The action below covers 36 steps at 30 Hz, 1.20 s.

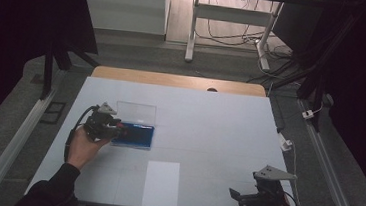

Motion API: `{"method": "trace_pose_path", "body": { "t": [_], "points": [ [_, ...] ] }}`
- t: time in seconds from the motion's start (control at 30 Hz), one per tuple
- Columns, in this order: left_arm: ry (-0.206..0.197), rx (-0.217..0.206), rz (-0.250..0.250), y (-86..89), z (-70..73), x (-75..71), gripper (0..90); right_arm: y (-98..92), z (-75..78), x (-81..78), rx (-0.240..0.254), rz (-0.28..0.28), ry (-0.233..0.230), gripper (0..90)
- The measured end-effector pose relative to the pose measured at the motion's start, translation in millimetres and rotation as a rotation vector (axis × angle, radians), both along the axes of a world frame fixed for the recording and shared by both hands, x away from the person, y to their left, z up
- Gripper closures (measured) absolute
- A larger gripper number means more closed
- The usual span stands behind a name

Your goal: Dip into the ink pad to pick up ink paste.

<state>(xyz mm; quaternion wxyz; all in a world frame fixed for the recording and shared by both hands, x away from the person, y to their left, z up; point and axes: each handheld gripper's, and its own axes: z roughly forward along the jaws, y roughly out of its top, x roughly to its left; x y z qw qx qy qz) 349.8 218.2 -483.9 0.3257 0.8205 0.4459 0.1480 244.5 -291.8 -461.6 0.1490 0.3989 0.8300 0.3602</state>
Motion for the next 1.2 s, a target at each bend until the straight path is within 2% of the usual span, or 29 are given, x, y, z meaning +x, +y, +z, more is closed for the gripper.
{"method": "trace_pose_path", "body": {
  "t": [0.2,0.53,0.7,1.1,1.2],
  "points": [
    [0.032,0.0,-0.008,2.3,-6.1,1.2,58.4,0.1,-0.1,-0.1,0.001,0.003,0.0,0.0],
    [0.057,0.027,-0.035,-3.9,-12.4,2.7,58.4,0.4,-0.2,-0.1,-0.001,0.005,0.0,0.0],
    [0.051,0.029,-0.025,-5.5,-13.7,1.9,58.5,0.6,-0.2,-0.1,-0.004,0.005,-0.001,0.0],
    [0.003,0.097,0.006,-16.2,-16.5,-7.4,58.9,1.3,-0.3,-0.1,-0.009,0.005,0.004,0.0],
    [0.005,0.08,0.008,-13.2,-17.7,-8.9,59.0,1.4,-0.3,-0.2,-0.009,0.005,0.004,0.0]
  ]
}}
